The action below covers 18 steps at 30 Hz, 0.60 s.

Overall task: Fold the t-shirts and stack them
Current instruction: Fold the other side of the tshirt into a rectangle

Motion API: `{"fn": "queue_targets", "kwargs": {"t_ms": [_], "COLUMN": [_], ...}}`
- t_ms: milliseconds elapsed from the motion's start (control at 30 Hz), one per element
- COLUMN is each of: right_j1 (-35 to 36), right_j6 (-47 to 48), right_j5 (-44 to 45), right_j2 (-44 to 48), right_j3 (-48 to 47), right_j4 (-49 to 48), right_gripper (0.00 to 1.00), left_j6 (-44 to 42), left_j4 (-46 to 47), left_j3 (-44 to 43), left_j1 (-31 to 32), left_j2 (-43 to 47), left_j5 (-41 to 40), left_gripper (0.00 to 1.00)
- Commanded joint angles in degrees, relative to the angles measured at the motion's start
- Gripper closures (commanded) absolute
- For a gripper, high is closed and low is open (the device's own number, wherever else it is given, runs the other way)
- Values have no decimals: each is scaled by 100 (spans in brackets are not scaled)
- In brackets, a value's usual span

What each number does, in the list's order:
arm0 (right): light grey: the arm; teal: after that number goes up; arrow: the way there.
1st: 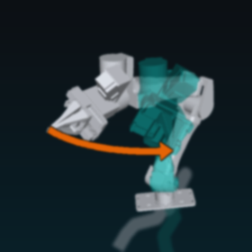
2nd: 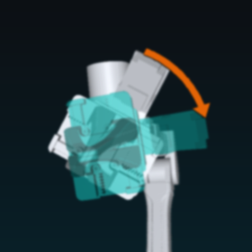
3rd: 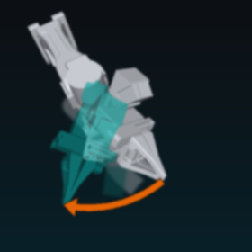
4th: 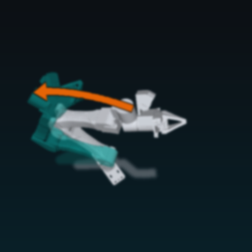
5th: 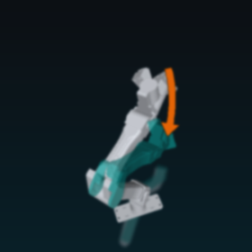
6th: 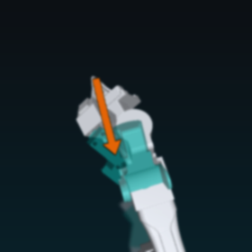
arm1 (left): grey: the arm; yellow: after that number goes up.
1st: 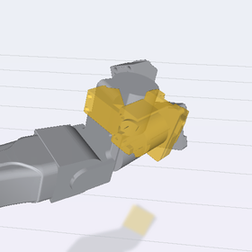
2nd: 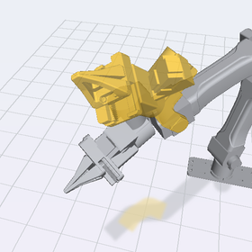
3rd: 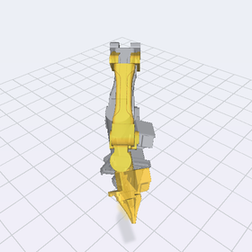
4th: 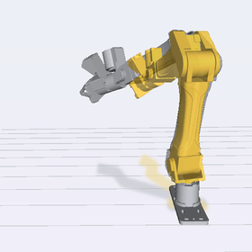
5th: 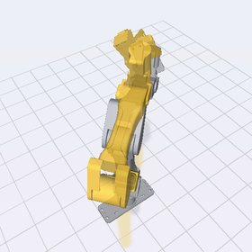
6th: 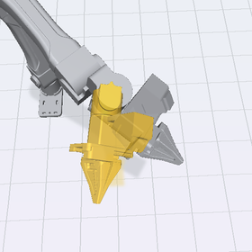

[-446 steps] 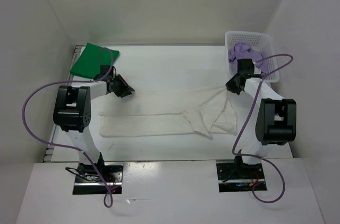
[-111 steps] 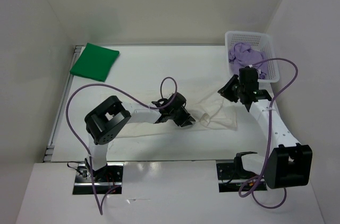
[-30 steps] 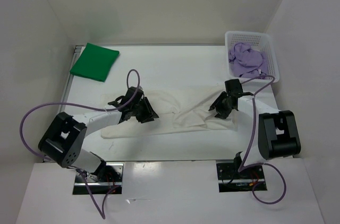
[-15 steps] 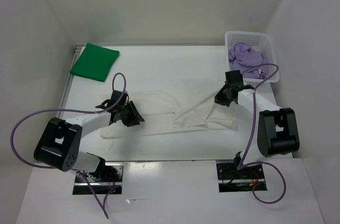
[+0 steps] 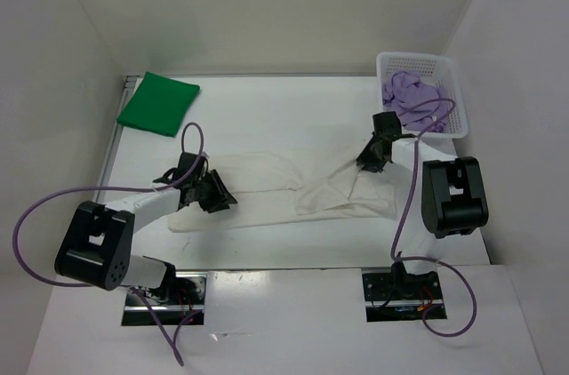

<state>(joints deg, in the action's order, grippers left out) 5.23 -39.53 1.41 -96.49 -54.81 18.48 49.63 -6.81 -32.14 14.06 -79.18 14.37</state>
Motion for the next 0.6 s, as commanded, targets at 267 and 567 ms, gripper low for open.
{"fn": "queue_targets", "kwargs": {"t_ms": [267,567], "right_j1": [-40,303], "right_j6": [-28,-450], "right_j5": [-333,-1115], "right_j2": [1755,1881], "right_j3": [73,1262], "right_j4": [735,316], "right_gripper": [47,83], "left_j6": [-427,-235], "left_j4": [-769,-172], "left_j3": [-844,-2093], "left_j1": [34,2027], "left_j2": [510,-1230], "left_j5": [127,785], "left_gripper": [59,54]}}
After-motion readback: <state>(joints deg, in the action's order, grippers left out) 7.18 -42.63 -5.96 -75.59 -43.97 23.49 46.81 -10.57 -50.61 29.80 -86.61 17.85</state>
